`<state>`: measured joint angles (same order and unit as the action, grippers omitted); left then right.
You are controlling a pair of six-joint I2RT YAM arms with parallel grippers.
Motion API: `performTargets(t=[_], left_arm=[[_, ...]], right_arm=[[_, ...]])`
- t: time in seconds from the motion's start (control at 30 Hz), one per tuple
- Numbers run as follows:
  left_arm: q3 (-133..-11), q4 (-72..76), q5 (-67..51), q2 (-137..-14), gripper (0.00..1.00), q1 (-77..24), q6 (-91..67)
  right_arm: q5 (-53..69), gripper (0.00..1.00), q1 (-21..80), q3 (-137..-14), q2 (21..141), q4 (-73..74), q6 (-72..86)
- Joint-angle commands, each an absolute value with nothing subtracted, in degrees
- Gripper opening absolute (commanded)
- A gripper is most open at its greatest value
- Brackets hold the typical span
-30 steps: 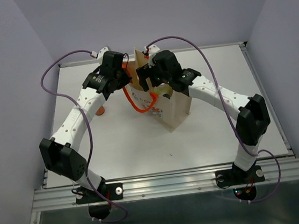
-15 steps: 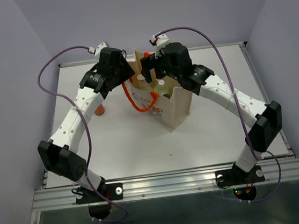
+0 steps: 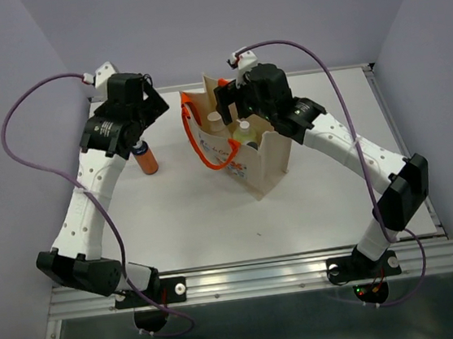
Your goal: Place the personal care products into the canvas bag
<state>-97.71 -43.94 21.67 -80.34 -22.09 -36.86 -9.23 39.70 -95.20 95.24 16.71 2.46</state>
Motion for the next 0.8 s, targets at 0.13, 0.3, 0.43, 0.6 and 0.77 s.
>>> performTargets(t=[0.13,0.3,0.43,0.6,0.77], left_arm=[[-90.44,-45.35,20.56,-79.71,0.99,-12.39,-31.3],[-89.66,-45.8,19.61,-84.45,0.99,-11.96,-24.98],[-90.61,-46.57,23.89,-88.41,0.99,-11.6,-24.52],[-91.93,-46.41,23.3,-94.12,0.99,-8.97,-24.44],[-92.29,-44.04,20.57,-97.03,0.99,-8.18,-22.94]], right_arm=[[-11.07,1.0,39.2,-95.19,89.65,15.91,0.7],[-11.69,1.0,39.2,-93.61,88.42,16.0,-1.21],[-12.39,1.0,39.2,-92.73,88.16,16.0,-2.02],[-14.06,1.0,39.2,-91.23,86.93,16.0,-2.72],[-14.59,1.0,39.2,-89.48,85.78,16.0,-2.99]])
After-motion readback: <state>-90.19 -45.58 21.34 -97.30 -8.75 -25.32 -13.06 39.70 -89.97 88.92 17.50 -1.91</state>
